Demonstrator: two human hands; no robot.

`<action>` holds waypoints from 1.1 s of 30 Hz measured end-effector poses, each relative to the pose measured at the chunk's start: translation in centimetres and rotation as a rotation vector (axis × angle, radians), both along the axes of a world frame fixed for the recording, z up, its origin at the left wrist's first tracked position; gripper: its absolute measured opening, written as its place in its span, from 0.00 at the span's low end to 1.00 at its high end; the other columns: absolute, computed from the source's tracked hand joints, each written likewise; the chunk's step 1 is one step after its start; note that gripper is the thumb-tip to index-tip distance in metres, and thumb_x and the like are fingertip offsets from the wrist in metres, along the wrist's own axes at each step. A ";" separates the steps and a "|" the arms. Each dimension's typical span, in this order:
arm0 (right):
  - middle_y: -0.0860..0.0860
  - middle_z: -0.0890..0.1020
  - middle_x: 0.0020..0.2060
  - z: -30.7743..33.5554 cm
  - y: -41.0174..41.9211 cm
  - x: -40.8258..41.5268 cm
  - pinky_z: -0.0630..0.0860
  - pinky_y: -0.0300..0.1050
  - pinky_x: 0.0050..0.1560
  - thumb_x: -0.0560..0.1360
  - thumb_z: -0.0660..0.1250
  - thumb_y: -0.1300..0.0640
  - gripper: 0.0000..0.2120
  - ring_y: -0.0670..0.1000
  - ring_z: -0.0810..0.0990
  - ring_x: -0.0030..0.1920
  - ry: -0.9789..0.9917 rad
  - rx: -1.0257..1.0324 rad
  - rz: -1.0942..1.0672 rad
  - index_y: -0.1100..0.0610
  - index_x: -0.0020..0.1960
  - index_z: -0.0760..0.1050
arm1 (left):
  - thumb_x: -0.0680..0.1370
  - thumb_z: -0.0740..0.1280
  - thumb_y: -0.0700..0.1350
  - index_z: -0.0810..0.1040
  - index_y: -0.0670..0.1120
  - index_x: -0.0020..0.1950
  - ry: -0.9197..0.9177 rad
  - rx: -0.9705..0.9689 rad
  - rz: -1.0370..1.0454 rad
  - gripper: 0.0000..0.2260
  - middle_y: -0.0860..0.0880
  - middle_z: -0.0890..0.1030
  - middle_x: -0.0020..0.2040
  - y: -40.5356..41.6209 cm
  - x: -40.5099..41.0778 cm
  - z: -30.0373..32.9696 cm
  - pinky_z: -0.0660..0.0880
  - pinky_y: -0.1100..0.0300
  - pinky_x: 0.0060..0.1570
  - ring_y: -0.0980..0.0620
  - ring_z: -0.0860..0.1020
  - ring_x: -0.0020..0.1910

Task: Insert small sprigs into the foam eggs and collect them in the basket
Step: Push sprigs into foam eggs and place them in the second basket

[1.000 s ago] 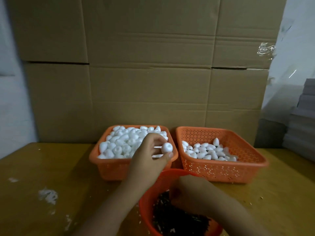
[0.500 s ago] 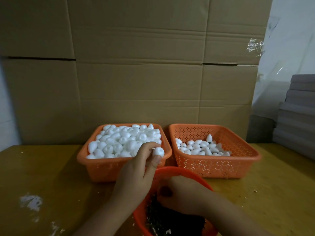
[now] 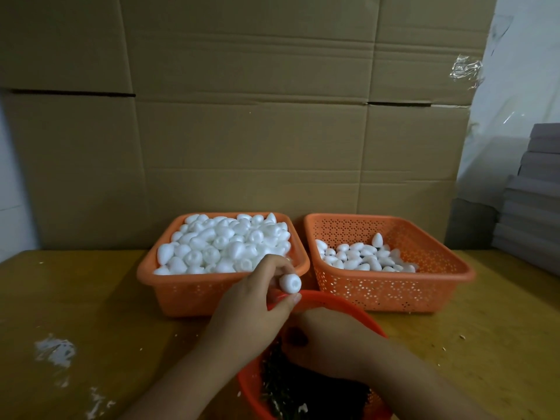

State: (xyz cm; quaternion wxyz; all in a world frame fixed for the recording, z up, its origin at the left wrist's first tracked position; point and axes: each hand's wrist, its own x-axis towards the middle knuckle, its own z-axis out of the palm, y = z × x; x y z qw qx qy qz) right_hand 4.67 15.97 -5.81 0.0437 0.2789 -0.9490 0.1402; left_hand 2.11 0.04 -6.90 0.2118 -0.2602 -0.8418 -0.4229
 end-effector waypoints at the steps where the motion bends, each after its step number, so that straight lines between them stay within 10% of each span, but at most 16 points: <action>1: 0.49 0.81 0.51 0.0 0.0 0.0 0.75 0.47 0.50 0.76 0.62 0.53 0.11 0.50 0.78 0.48 -0.003 -0.003 0.001 0.52 0.57 0.76 | 0.74 0.72 0.49 0.70 0.62 0.53 -0.010 0.010 -0.003 0.14 0.69 0.78 0.53 0.0 -0.1 -0.1 0.77 0.59 0.55 0.70 0.76 0.55; 7: 0.49 0.80 0.52 -0.1 0.0 -0.2 0.75 0.44 0.49 0.76 0.63 0.54 0.12 0.49 0.78 0.48 0.012 -0.024 0.017 0.52 0.58 0.76 | 0.76 0.60 0.65 0.72 0.64 0.58 0.008 0.012 -0.025 0.13 0.65 0.81 0.50 0.0 0.3 0.3 0.75 0.64 0.50 0.66 0.79 0.52; 14: 0.49 0.81 0.53 -0.3 0.0 -0.3 0.75 0.46 0.51 0.76 0.63 0.53 0.13 0.49 0.78 0.50 -0.009 -0.004 0.001 0.52 0.59 0.76 | 0.74 0.73 0.50 0.68 0.58 0.51 -0.026 0.030 0.008 0.14 0.65 0.79 0.51 0.0 0.3 0.4 0.78 0.52 0.54 0.65 0.78 0.54; 22: 0.47 0.80 0.51 -0.3 0.0 -0.2 0.74 0.42 0.48 0.76 0.63 0.52 0.12 0.47 0.77 0.48 0.000 -0.031 0.004 0.51 0.58 0.76 | 0.76 0.64 0.60 0.73 0.61 0.53 0.103 0.004 0.014 0.08 0.64 0.79 0.48 0.0 0.7 0.7 0.74 0.69 0.43 0.64 0.79 0.48; 29: 0.48 0.81 0.51 -0.3 0.0 -0.3 0.76 0.47 0.51 0.76 0.62 0.53 0.11 0.48 0.78 0.48 -0.024 -0.017 -0.008 0.52 0.57 0.76 | 0.76 0.69 0.46 0.70 0.59 0.50 0.110 0.071 0.038 0.10 0.64 0.79 0.50 0.0 0.5 0.3 0.76 0.64 0.44 0.62 0.80 0.48; 33: 0.47 0.81 0.51 -0.3 0.0 -0.3 0.76 0.46 0.50 0.76 0.63 0.52 0.11 0.47 0.78 0.48 -0.024 -0.024 -0.007 0.51 0.58 0.76 | 0.79 0.59 0.58 0.71 0.62 0.63 0.120 0.067 0.023 0.13 0.68 0.79 0.51 0.0 0.5 0.4 0.75 0.70 0.50 0.65 0.78 0.53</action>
